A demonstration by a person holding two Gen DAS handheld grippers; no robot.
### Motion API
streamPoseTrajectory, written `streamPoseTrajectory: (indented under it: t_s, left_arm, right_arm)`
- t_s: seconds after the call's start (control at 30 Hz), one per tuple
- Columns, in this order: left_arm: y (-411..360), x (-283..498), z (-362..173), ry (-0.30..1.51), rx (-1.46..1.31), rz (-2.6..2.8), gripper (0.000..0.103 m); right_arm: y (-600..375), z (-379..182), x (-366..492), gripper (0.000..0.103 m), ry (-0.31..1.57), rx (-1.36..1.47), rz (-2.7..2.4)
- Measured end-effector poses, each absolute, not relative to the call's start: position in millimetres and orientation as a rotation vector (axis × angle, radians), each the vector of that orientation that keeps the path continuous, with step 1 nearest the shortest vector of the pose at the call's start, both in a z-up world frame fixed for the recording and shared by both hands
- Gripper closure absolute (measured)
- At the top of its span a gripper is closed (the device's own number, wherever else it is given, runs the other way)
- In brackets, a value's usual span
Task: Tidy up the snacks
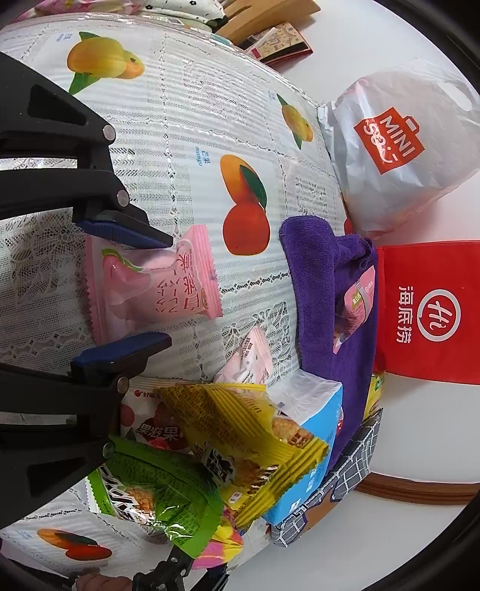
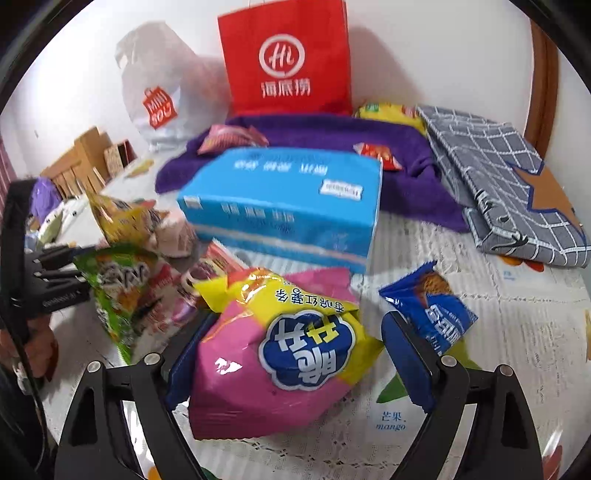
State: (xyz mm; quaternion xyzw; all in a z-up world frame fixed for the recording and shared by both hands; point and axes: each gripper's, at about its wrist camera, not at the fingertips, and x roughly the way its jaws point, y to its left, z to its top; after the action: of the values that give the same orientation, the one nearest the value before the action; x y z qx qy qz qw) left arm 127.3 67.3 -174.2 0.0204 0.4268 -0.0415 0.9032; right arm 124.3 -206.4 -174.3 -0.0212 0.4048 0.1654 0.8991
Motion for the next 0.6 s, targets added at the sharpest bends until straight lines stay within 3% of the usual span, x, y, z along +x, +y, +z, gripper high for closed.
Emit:
streamPoseTrajectory:
  t_s: [0.23, 0.6]
  left_arm:
    - [72, 124, -172, 0.892, 0.015, -0.08, 0.067]
    - [84, 120, -165, 0.918, -0.076, -0.094, 0.071]
  right_arm:
    - [-209, -166, 115, 0.03, 0.821, -0.059, 0.339]
    - [-217, -147, 100, 0.031, 0.763, -0.05, 0.32]
